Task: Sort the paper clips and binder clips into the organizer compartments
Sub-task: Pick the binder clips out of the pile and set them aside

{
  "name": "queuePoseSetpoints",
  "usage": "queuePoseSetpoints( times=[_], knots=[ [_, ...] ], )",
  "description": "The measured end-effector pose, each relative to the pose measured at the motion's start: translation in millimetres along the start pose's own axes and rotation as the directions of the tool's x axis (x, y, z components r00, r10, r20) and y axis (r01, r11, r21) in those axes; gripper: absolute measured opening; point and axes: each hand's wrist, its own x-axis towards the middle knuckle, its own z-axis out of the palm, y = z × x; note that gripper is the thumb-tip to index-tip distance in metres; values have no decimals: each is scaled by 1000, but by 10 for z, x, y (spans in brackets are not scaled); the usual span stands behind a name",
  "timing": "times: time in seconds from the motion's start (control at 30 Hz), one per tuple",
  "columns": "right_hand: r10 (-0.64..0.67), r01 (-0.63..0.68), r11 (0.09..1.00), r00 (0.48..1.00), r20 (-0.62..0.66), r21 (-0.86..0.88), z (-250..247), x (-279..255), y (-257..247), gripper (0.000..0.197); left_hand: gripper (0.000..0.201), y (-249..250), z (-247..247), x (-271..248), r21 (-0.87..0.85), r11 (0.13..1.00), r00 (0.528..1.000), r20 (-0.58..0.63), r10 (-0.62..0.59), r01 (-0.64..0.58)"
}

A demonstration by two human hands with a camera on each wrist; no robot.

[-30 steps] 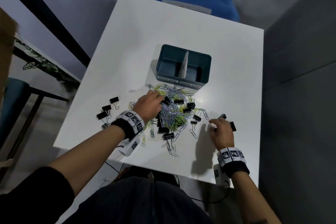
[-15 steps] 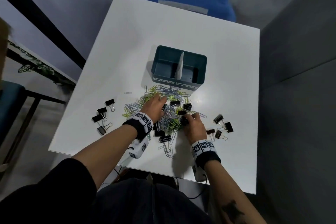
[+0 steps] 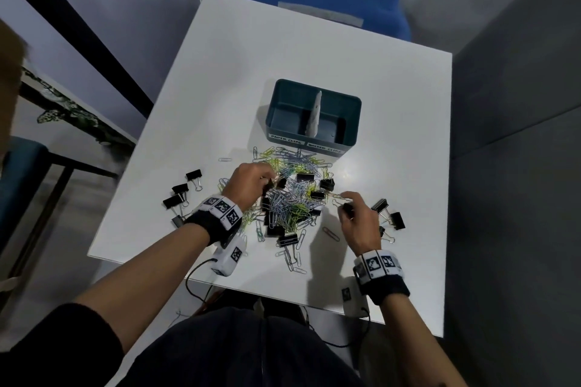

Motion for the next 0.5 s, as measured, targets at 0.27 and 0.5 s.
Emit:
queuePoseSetpoints(
  times=[0.27,0.5],
  knots=[
    [196,-216,971,965,-174,-104,-433,220,484,23,23,-50,44,-86,290,956,997,34,-64,51],
    [331,-349,933,926,-178,-81,-462,339,703,28,41,88,262,1,426,904,995,99,-21,-23]
  ],
)
